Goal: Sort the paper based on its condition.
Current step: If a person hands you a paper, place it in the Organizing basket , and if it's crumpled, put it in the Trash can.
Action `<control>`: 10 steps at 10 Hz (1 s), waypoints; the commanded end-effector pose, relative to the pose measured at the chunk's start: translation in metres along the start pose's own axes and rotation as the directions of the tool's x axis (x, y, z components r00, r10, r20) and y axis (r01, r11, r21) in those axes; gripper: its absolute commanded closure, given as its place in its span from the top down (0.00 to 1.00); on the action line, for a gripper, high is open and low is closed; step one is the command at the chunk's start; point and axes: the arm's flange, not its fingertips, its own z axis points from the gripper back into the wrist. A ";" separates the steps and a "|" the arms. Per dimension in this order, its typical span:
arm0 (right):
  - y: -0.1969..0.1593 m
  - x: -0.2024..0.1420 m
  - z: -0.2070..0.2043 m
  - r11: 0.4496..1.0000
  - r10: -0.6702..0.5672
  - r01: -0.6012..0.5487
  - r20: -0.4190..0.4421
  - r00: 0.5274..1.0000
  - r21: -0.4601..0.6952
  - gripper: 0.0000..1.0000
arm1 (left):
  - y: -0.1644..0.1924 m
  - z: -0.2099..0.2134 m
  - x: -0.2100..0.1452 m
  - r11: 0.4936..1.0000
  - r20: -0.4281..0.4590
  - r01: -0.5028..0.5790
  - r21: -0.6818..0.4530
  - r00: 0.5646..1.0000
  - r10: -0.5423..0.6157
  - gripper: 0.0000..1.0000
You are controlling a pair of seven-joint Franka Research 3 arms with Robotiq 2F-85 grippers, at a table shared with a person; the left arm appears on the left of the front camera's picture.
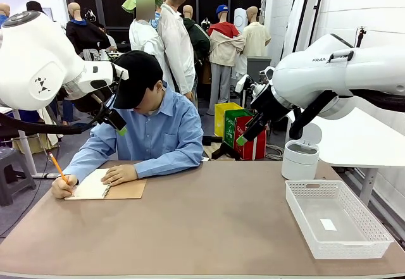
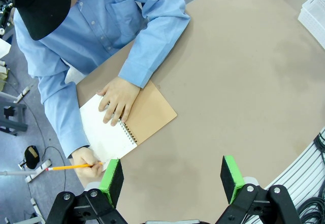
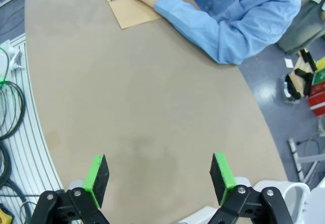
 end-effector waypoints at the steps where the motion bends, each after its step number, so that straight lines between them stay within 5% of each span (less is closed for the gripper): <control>1: 0.000 0.000 0.000 1.000 -0.008 0.008 -0.007 1.000 -0.007 1.00 | 0.001 0.001 0.000 1.000 0.003 0.005 -0.003 1.000 -0.005 1.00; 10: 0.000 0.000 0.000 1.000 -0.008 0.008 -0.007 1.000 -0.007 1.00 | 0.001 0.001 0.000 1.000 0.003 0.005 -0.003 1.000 -0.005 1.00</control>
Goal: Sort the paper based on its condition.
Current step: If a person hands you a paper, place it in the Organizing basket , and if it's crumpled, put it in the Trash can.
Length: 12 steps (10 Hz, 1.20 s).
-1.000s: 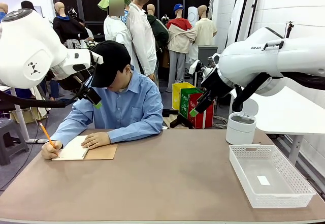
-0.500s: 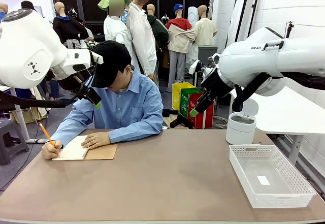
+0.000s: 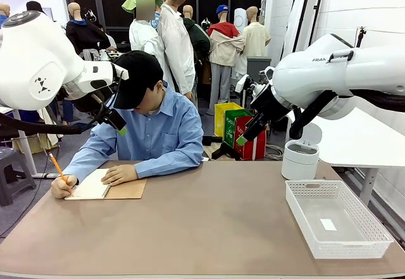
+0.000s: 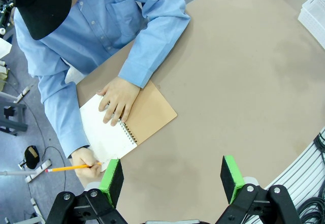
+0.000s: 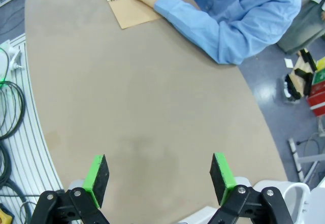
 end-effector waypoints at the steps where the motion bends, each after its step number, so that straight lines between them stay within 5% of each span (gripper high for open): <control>1: 0.000 0.000 0.000 1.000 -0.008 0.008 -0.007 1.000 -0.007 1.00 | 0.001 0.001 0.000 1.000 0.003 0.005 -0.003 1.000 -0.005 1.00; 12: 0.000 0.000 0.000 1.000 -0.008 0.008 -0.007 1.000 -0.007 1.00 | 0.001 0.001 0.000 1.000 0.003 0.005 -0.003 1.000 -0.005 1.00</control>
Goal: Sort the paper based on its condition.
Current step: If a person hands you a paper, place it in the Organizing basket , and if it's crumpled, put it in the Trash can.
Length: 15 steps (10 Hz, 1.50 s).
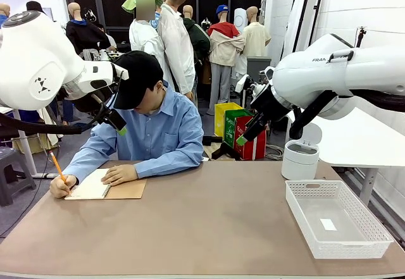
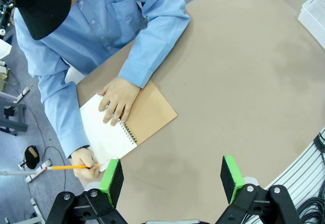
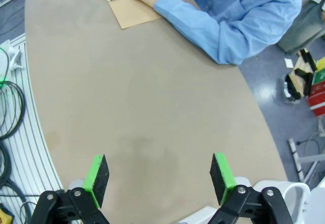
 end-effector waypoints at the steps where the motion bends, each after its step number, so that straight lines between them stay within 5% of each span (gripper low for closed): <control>1: 0.000 0.000 0.000 1.000 -0.008 0.008 -0.007 1.000 -0.007 1.00 | 0.001 0.001 0.000 1.000 0.003 0.005 -0.003 1.000 -0.005 1.00; 15: 0.000 0.000 0.000 1.000 -0.008 0.008 -0.007 1.000 -0.007 1.00 | 0.001 0.001 0.000 1.000 0.003 0.005 -0.003 1.000 -0.005 1.00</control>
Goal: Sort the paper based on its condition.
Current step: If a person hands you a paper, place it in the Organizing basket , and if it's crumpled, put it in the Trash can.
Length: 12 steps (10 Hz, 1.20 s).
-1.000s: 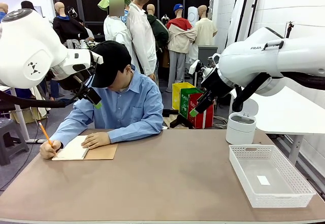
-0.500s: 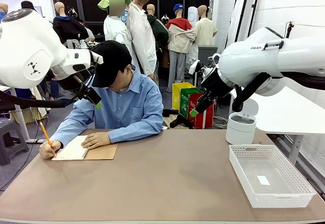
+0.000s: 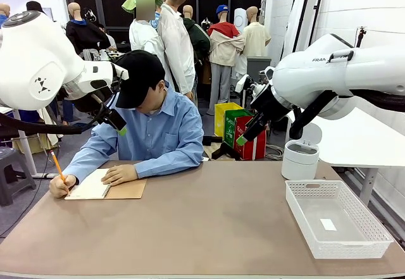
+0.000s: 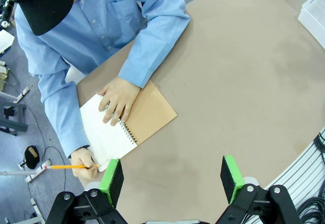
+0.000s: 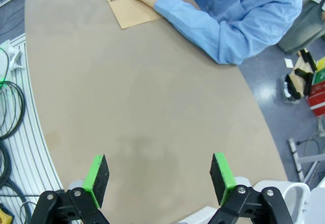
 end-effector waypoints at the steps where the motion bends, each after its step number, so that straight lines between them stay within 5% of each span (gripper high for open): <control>1: 0.000 0.000 0.000 1.000 -0.008 0.008 -0.007 1.000 -0.007 1.00 | 0.001 0.001 0.000 1.000 0.003 0.005 -0.003 1.000 -0.005 1.00; 12: 0.000 0.000 0.000 1.000 -0.008 0.008 -0.007 1.000 -0.007 1.00 | 0.001 0.001 0.000 1.000 0.003 0.005 -0.003 1.000 -0.005 1.00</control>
